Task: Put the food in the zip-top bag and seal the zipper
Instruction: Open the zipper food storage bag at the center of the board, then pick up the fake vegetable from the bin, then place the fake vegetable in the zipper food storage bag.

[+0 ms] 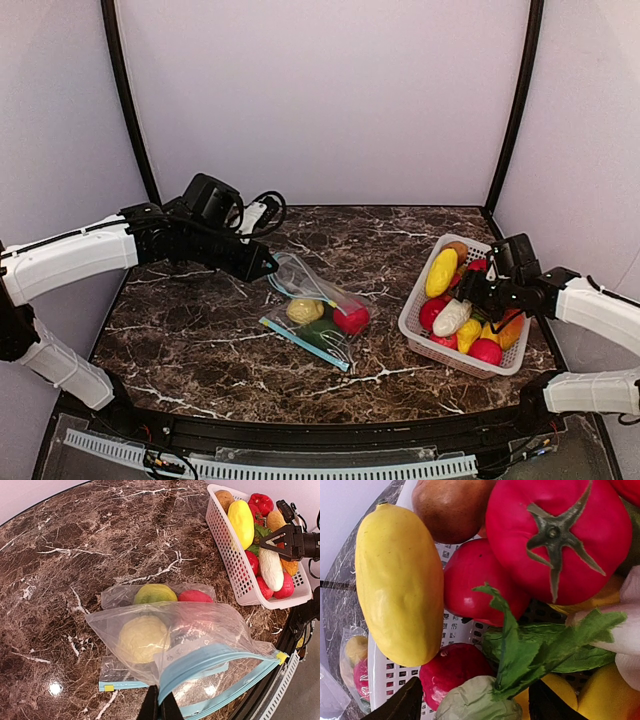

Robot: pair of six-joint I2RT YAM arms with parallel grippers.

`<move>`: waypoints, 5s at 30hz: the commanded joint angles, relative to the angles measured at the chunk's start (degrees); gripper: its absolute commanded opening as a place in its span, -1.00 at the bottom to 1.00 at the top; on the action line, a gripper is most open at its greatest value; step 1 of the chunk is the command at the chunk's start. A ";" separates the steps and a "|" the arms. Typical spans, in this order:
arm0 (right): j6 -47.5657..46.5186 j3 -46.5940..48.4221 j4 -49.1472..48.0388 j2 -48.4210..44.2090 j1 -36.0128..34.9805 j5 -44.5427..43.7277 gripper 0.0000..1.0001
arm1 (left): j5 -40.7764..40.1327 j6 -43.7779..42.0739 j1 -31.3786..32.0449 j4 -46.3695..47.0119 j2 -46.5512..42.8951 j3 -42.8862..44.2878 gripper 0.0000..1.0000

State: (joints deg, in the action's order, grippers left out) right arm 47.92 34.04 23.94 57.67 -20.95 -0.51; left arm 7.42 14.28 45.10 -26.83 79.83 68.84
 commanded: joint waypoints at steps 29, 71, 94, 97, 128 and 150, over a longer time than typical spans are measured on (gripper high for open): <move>-2.28 -4.42 2.83 -11.34 0.39 -2.91 0.47 | 5.01 -1.08 -0.37 -4.89 0.49 1.74 -0.99; -1.56 -6.87 -6.80 -5.75 0.46 5.34 0.00 | 5.48 0.30 -0.43 -4.08 0.21 -1.21 -0.99; -2.99 -3.98 -4.26 -12.58 0.33 5.61 -0.33 | 6.19 0.03 -0.41 -5.24 0.68 -0.05 -0.99; -7.58 -0.12 -5.43 -16.02 -1.30 5.52 -0.41 | 7.71 -0.21 -0.38 -6.37 1.08 1.19 -0.99; -56.18 32.79 -31.89 17.84 -60.54 -29.49 -0.46 | 36.16 4.02 0.18 -17.12 6.17 5.85 -0.99; -62.57 39.78 -19.55 26.88 -62.73 -24.49 -0.49 | 41.42 3.41 1.22 -21.03 2.66 8.31 -0.99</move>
State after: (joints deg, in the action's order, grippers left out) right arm -14.48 72.03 -1.19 83.79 -82.85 -26.41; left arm 46.59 17.74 45.89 -46.76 85.27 74.48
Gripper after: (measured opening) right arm 0.467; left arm 0.010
